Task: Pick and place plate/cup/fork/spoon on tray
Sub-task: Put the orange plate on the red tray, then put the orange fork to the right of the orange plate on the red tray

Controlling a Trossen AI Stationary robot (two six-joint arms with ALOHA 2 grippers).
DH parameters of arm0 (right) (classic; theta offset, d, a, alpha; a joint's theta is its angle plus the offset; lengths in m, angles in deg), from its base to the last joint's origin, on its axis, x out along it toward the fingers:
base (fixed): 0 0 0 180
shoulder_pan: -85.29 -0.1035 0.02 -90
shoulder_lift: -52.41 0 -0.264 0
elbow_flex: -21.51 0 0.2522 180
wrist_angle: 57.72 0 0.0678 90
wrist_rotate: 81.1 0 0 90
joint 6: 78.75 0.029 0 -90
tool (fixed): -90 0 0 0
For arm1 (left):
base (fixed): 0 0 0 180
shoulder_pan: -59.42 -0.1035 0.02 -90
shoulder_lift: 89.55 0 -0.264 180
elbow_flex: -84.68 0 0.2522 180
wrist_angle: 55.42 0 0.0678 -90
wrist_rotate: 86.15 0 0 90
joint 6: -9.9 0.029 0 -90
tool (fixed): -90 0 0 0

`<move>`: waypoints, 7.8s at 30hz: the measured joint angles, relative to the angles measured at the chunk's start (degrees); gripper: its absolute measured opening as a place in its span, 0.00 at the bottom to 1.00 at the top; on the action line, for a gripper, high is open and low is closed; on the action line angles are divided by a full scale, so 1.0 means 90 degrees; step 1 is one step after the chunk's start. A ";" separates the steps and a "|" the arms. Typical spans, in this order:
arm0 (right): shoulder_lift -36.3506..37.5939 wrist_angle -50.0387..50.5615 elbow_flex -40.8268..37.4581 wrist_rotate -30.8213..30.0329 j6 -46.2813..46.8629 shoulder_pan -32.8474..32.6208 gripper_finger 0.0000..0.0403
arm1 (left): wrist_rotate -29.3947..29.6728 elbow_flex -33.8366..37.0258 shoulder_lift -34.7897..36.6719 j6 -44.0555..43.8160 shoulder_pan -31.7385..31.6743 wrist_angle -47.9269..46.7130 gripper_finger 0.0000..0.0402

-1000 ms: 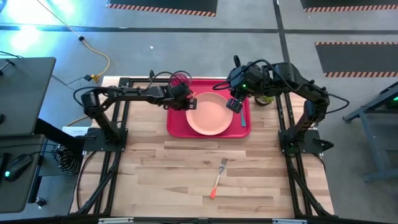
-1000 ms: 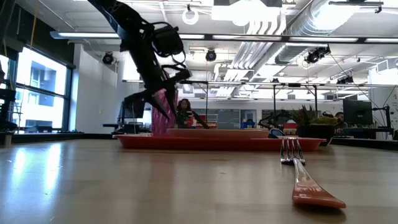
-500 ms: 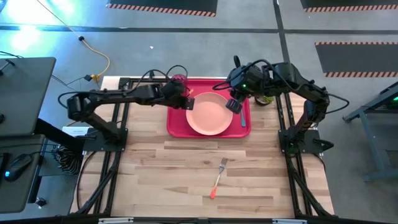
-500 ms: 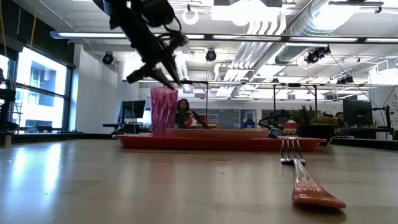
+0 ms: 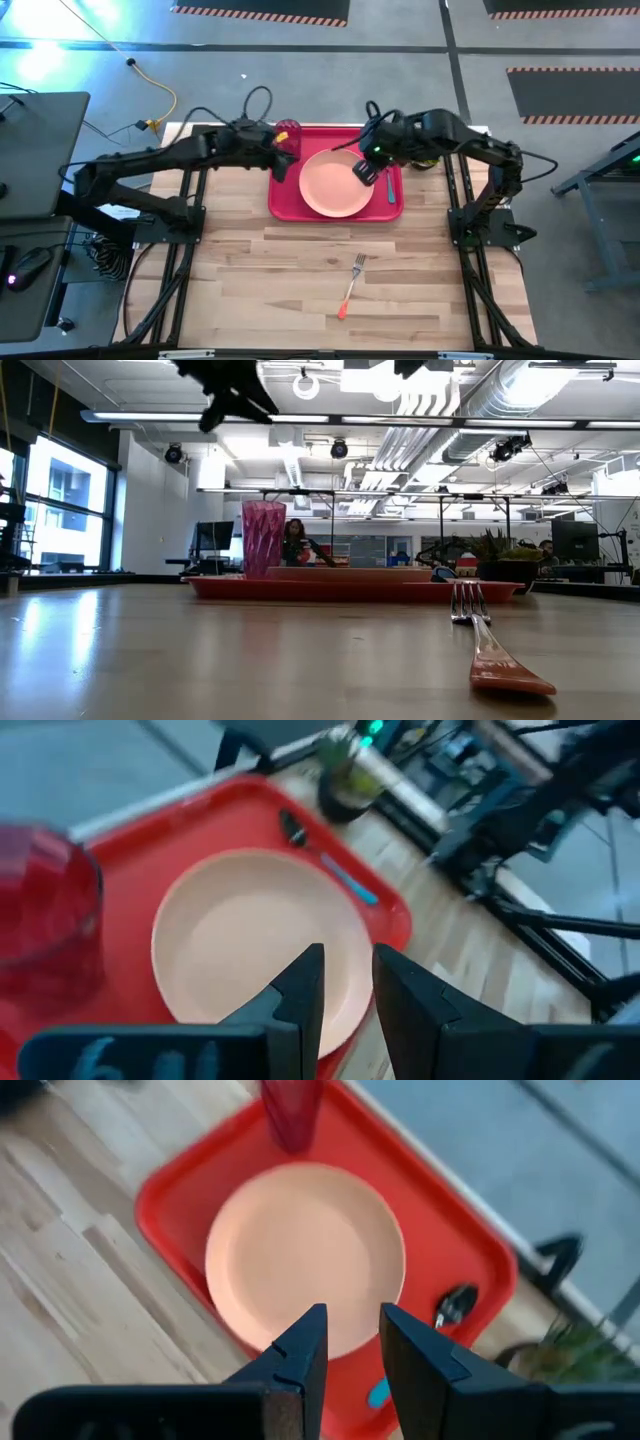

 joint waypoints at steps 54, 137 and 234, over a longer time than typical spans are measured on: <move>0.0000 -0.4256 -0.6492 0.2165 0.1534 0.0859 0.22 | 0.0733 0.0000 0.1450 0.2637 -0.0018 -0.0622 0.19; -0.0588 -0.5046 -0.6251 0.2319 0.2085 0.0981 0.22 | 0.1043 0.0000 0.1448 0.2701 -0.0019 -0.0625 0.19; -0.2019 -0.5246 -0.5153 0.2022 1.0237 -0.3144 0.04 | 0.1015 0.0000 0.1448 0.2660 -0.0017 -0.1054 0.19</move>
